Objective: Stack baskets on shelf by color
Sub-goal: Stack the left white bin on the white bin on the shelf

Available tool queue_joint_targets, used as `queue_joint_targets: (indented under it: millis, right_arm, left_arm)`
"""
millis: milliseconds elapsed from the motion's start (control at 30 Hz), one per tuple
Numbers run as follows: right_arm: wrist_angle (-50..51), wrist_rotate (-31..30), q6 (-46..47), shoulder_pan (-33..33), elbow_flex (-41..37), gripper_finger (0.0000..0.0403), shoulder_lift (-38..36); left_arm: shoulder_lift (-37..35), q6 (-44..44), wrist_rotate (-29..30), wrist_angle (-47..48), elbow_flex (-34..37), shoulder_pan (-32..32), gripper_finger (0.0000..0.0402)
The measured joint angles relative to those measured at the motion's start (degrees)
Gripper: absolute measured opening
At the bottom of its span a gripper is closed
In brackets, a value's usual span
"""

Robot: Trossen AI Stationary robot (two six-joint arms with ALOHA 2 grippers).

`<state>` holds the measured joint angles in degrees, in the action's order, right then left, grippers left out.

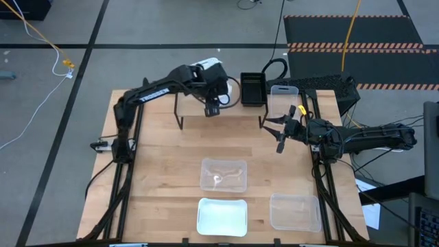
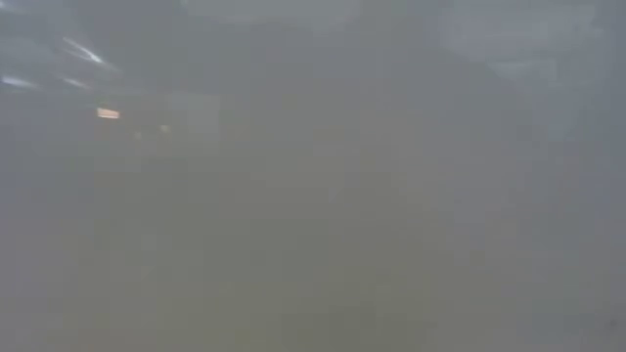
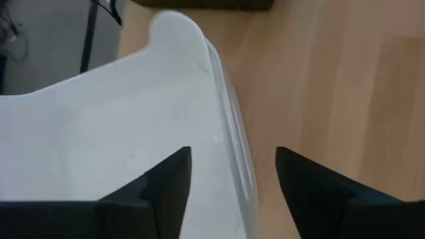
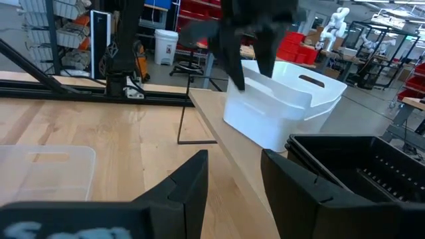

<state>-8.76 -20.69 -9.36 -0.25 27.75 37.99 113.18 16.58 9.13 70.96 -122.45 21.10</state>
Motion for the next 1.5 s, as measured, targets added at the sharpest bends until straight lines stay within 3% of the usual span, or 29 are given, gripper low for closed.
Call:
queue_joint_targets:
  millis: [133, 233, 633, 900, 1200, 1500]
  right_arm:
    - [0.01, 0.02, -0.08, 0.02, 0.0, 0.0132, -0.01]
    - [0.03, 0.02, -0.34, 0.02, 0.0, 0.0132, -0.01]
    - [0.08, 0.02, -0.75, 0.0, 0.0, 0.0132, -0.01]
    - [-0.02, 0.0, -0.45, 0.0, 0.0, 0.0132, -0.01]
    - [-0.05, 0.0, -0.32, 0.0, 0.0, 0.0132, -0.01]
    - [-0.04, 0.0, -0.34, 0.0, 0.0, 0.0132, -0.01]
  left_arm:
    - [2.8, 3.11, 0.43, 0.0, 0.02, -0.17, 0.0231]
    - [3.8, 7.05, 0.35, 0.22, 0.02, -1.1, 0.0208]
    - [2.74, 15.78, -2.21, 2.92, 0.07, -2.53, 0.0011]
    - [2.59, 14.14, -3.83, 1.06, 0.07, -2.77, 0.0035]
    - [2.6, 10.02, -3.59, -4.06, 0.07, -1.62, 0.0026]
    - [2.69, 8.21, -3.56, -0.68, 0.07, -1.09, 0.0025]
